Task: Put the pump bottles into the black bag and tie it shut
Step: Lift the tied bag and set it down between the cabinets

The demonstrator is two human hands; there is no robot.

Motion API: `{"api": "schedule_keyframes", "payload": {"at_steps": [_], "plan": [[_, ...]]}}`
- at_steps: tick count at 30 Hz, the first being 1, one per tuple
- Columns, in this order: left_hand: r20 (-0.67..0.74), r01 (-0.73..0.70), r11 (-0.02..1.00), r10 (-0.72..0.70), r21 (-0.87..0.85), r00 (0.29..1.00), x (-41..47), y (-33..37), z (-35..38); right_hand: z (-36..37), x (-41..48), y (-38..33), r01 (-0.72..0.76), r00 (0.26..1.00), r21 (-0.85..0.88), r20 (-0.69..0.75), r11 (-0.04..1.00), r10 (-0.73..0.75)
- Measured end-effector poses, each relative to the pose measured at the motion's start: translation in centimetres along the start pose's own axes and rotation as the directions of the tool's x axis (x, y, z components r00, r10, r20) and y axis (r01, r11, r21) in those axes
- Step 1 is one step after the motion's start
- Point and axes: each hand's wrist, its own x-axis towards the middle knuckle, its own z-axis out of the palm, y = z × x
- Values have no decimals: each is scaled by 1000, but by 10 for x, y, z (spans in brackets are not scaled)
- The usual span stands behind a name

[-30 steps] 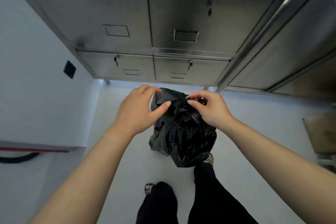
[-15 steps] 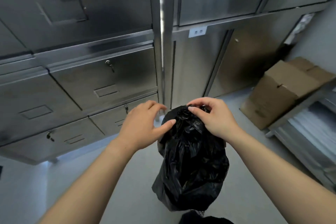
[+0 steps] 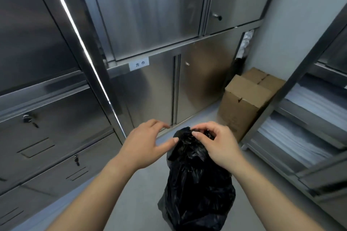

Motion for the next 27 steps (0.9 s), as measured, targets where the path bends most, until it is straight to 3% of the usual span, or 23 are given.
{"api": "schedule_keyframes", "payload": {"at_steps": [7,12,21,27], "plan": [[55,-83,996,84,-18,995,98,-7,5,-24,65,40,-89,991,-60,-102,994,83],[65,-218,975,221,-52,973,196,-6,-2,-55,134,47,-99,969,-94,-235,991,75],[31,-489,868,492,-87,870,357,25,-34,-119,240,42,-185,876,-165,-475,969,86],[26,-585,805,590,-104,807,440,71,-43,-181,293,39,-212,806,-179,-588,961,68]]}}
